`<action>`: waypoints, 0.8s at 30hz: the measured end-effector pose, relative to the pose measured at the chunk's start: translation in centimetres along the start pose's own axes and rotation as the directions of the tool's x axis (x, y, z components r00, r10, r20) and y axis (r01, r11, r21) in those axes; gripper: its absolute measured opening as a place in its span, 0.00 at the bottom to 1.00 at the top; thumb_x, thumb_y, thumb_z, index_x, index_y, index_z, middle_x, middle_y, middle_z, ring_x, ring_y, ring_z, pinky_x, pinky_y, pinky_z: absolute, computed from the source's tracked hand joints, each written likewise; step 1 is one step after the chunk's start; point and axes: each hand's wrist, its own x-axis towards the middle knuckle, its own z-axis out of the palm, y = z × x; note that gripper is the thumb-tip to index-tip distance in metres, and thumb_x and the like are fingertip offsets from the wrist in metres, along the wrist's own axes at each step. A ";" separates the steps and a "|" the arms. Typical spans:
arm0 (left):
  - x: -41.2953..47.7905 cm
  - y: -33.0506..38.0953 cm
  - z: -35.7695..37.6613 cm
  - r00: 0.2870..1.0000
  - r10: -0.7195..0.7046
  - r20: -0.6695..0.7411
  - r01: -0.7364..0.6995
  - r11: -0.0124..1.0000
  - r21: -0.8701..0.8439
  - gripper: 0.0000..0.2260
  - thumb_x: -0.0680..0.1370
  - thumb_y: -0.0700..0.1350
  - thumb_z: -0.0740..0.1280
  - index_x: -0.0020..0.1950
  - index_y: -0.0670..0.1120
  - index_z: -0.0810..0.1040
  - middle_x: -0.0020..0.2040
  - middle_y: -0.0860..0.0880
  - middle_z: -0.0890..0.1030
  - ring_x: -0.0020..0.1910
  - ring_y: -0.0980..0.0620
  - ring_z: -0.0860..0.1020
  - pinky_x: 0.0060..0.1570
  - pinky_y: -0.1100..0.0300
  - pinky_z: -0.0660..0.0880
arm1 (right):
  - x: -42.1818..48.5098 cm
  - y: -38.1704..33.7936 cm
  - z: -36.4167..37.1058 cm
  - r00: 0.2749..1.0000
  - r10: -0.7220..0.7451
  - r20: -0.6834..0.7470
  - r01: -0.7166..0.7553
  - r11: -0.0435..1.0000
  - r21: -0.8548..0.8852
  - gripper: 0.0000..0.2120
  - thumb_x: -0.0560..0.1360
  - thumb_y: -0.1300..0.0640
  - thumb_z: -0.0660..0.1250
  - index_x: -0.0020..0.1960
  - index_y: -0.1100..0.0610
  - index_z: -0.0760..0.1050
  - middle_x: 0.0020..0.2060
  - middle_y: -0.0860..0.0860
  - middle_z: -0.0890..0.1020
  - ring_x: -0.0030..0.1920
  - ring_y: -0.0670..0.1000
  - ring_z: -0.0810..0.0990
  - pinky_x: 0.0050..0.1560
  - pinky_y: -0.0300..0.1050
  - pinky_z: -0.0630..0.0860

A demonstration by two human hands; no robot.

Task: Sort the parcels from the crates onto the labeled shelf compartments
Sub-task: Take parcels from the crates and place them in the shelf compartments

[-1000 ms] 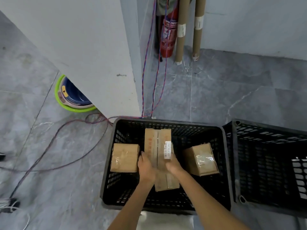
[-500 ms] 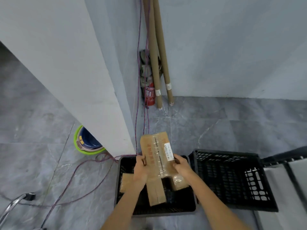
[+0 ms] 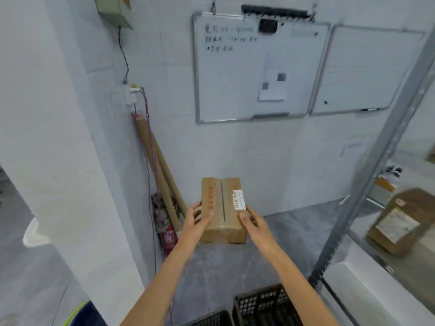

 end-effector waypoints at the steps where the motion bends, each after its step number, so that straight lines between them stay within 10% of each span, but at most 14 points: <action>1: -0.2 1.3 0.9 0.999 0.014 0.029 -0.013 0.999 -0.039 0.18 0.76 0.45 0.68 0.64 0.49 0.69 0.60 0.49 0.76 0.58 0.50 0.77 0.55 0.52 0.77 | -0.7 -0.9 -1.1 0.999 -0.023 -0.038 0.023 1.000 0.005 0.17 0.81 0.55 0.58 0.69 0.52 0.66 0.47 0.41 0.76 0.47 0.39 0.75 0.43 0.27 0.74; 7: -3.0 7.0 5.7 0.962 0.021 0.272 0.026 0.986 -0.166 0.12 0.77 0.42 0.66 0.59 0.51 0.75 0.54 0.48 0.81 0.46 0.52 0.80 0.37 0.58 0.75 | -6.7 -3.9 -8.0 0.946 0.035 -0.322 0.047 0.968 0.246 0.22 0.78 0.46 0.62 0.71 0.47 0.66 0.63 0.48 0.73 0.64 0.51 0.73 0.48 0.43 0.78; 15: -8.1 9.5 10.6 0.696 -0.137 0.705 0.264 0.962 -0.075 0.14 0.78 0.48 0.62 0.61 0.50 0.77 0.57 0.46 0.82 0.48 0.49 0.80 0.40 0.55 0.75 | -16.0 -5.7 -15.1 0.802 0.165 -0.573 0.068 0.930 0.362 0.24 0.73 0.35 0.61 0.62 0.49 0.72 0.54 0.49 0.79 0.54 0.52 0.79 0.57 0.56 0.77; 24: -15.8 10.0 17.3 0.467 -0.196 0.862 0.183 0.975 0.123 0.13 0.79 0.52 0.59 0.56 0.48 0.78 0.45 0.46 0.84 0.39 0.50 0.78 0.32 0.58 0.72 | -29.3 -5.9 -19.3 0.602 0.319 -0.732 0.018 0.911 0.412 0.28 0.68 0.33 0.68 0.60 0.50 0.73 0.53 0.59 0.80 0.53 0.58 0.81 0.49 0.58 0.81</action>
